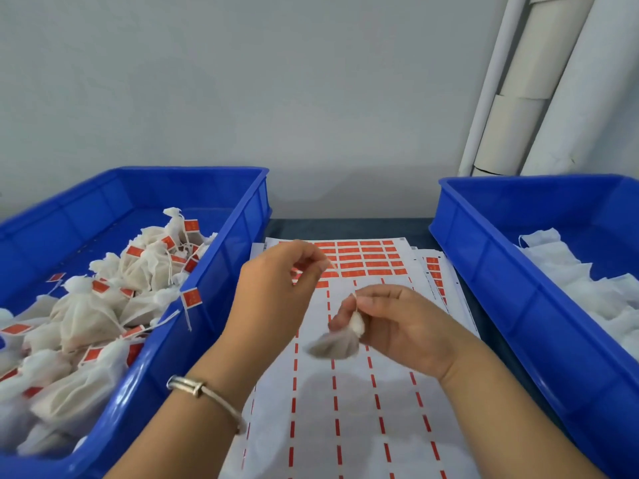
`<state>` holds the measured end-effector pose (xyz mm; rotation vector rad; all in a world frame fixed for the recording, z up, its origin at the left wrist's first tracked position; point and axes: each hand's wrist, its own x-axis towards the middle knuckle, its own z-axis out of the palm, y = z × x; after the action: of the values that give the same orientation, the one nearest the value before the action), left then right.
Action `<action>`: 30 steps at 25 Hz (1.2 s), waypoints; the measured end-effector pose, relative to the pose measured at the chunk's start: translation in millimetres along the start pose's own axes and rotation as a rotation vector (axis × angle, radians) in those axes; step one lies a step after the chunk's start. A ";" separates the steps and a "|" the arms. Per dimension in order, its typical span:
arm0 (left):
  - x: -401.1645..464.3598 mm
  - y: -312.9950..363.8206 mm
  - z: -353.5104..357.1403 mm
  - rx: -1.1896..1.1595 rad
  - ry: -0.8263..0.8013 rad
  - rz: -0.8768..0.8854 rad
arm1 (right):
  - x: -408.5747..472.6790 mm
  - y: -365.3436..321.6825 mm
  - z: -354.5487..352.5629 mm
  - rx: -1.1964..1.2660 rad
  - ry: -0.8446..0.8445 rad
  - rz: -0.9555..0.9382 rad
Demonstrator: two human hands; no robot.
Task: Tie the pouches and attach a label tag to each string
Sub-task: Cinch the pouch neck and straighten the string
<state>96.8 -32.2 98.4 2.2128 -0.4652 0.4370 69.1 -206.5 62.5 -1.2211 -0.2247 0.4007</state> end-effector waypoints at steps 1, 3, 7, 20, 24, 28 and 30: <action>6.7 0.4 1.2 -0.008 0.010 0.006 | 4.0 -6.1 -3.3 0.017 0.050 0.000; 21.9 -4.6 6.2 -0.066 0.055 -0.006 | 13.1 -16.9 -11.5 0.026 0.146 -0.002; 52.1 -34.4 39.8 -0.064 0.029 -0.204 | 36.9 -28.0 -24.6 -0.008 0.267 -0.026; 9.8 -93.5 113.8 0.437 -0.385 -0.219 | 68.4 -1.2 -47.6 0.065 0.501 0.119; -15.2 -88.5 114.1 0.447 -0.258 -0.147 | 64.3 12.5 -46.2 0.058 0.515 0.152; -16.6 -86.0 113.6 0.492 -0.269 -0.141 | 51.5 27.2 -42.0 0.113 0.442 0.166; -12.4 -85.5 112.7 0.495 -0.279 -0.156 | 46.6 33.2 -42.0 0.118 0.434 0.181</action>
<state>143.1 -66.4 -31.4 2.7861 -0.3506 0.1684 121.4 -214.0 15.1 -1.1852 0.2800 0.2906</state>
